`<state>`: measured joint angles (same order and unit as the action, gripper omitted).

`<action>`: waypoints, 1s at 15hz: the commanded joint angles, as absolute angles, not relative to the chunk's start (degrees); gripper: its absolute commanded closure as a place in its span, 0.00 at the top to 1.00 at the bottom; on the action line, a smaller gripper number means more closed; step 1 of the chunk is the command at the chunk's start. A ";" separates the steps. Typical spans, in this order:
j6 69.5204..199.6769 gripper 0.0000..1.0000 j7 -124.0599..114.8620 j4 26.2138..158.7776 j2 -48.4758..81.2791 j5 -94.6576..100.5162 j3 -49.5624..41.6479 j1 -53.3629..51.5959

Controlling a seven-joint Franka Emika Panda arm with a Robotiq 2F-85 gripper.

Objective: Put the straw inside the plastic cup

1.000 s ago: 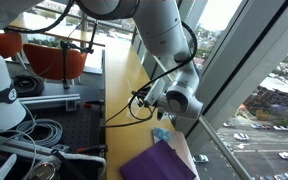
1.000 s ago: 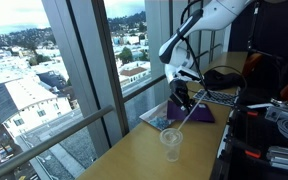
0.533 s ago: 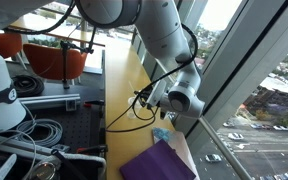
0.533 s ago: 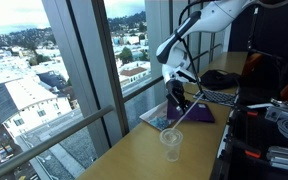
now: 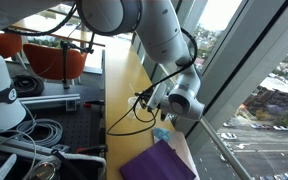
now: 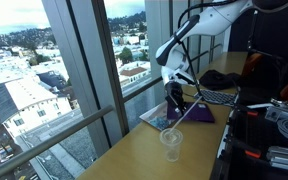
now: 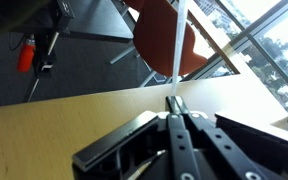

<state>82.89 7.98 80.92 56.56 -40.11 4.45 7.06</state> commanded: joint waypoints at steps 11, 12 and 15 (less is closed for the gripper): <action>81.01 0.00 7.38 76.92 60.97 -40.95 5.03 8.07; 80.96 0.00 7.38 76.60 61.23 -40.95 5.04 8.15; 80.95 0.00 7.43 75.86 62.03 -40.87 5.13 8.24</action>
<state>82.89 7.98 78.59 60.21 -40.11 4.45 7.43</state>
